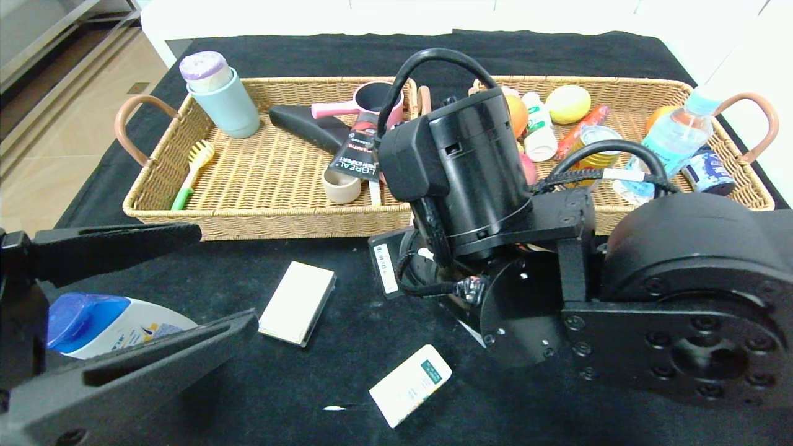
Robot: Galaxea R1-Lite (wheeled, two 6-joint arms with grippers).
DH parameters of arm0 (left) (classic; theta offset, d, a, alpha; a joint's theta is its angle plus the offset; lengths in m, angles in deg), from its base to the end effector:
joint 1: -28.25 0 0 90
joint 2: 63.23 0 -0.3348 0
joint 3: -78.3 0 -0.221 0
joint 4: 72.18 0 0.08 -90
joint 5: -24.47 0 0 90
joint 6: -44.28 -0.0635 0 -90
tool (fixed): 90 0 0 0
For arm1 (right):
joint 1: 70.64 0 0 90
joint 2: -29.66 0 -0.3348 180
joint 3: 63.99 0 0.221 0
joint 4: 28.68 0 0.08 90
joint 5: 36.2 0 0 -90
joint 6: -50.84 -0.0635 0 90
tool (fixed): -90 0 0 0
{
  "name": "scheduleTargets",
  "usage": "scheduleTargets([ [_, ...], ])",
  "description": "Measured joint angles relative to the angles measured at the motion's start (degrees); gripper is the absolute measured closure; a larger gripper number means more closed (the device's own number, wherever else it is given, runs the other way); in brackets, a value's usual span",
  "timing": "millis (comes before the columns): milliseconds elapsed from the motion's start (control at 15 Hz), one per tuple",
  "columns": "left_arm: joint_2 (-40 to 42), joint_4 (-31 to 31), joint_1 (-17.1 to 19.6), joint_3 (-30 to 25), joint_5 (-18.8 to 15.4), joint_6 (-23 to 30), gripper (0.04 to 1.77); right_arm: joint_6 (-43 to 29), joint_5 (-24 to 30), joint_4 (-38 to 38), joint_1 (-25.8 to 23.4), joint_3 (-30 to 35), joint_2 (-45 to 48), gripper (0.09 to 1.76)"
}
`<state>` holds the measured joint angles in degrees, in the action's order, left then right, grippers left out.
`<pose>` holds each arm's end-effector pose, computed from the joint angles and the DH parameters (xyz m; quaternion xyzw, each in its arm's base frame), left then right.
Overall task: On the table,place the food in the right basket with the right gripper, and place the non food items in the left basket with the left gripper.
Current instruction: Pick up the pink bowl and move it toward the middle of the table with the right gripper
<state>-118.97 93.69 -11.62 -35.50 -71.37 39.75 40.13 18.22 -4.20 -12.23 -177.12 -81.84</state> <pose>0.1277 -0.1150 0.3077 0.0458 0.0153 -0.3891 0.9199 0.2750 0.3767 0.2667 -0.0546 0.1526 0.1805 0.9701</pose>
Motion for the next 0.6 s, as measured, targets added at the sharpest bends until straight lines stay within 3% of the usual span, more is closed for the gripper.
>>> scheduleTargets([
  [400, 0.1, 0.0, 0.0, 0.0, -0.1, 0.0, 0.09, 0.1, 0.0, -1.2, -0.7, 0.2, -2.7, 1.64],
  [600, 0.1, 0.0, 0.0, -0.1, -0.1, 0.0, 0.09, 0.0, -0.1, -1.2, -0.7, 0.3, -2.7, 1.14],
])
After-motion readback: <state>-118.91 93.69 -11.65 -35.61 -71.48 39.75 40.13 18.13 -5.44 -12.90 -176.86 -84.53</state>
